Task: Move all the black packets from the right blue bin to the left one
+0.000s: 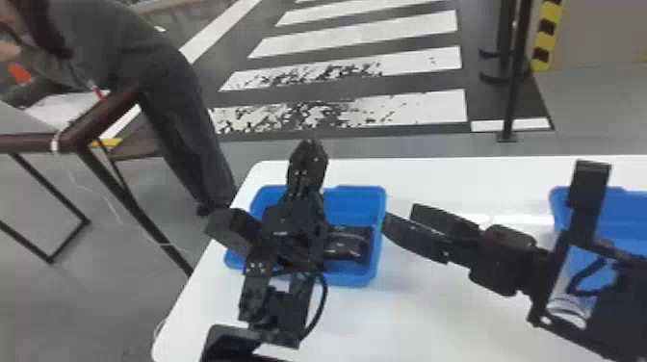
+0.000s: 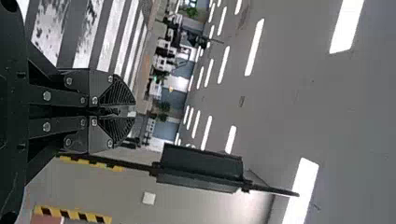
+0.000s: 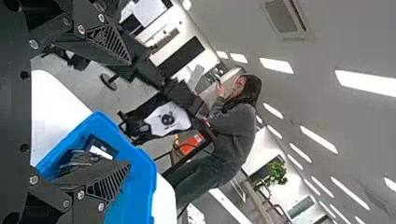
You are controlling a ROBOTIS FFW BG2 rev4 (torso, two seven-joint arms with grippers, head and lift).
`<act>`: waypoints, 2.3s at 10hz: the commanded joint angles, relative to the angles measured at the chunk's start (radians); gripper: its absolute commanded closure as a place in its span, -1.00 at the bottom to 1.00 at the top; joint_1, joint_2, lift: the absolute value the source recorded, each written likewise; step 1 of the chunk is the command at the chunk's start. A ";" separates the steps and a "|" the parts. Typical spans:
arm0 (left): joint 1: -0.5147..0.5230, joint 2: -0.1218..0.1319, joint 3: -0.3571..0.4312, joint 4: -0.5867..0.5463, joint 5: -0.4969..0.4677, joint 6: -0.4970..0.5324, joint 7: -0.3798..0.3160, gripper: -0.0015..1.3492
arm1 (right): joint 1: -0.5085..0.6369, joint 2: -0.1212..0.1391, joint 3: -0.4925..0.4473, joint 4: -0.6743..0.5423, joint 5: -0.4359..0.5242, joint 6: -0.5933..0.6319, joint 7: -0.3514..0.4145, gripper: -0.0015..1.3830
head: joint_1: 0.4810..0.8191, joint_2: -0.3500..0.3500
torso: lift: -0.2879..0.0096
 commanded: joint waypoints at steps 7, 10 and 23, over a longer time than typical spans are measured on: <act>-0.016 -0.003 -0.078 0.201 0.059 -0.358 0.022 -0.89 | 0.178 0.026 -0.250 -0.132 0.194 -0.054 0.012 -0.56 | 0.27 0.91 | -0.01; 0.227 -0.014 -0.052 -0.132 -0.003 -0.219 0.022 -1.00 | 0.358 0.076 -0.453 -0.286 0.401 -0.133 -0.033 -0.57 | 0.23 0.55 | -0.01; 0.411 -0.043 -0.036 -0.287 -0.210 0.064 0.086 -1.00 | 0.748 0.128 -0.557 -0.478 0.637 -0.299 -0.206 -0.46 | 0.27 0.04 | -0.01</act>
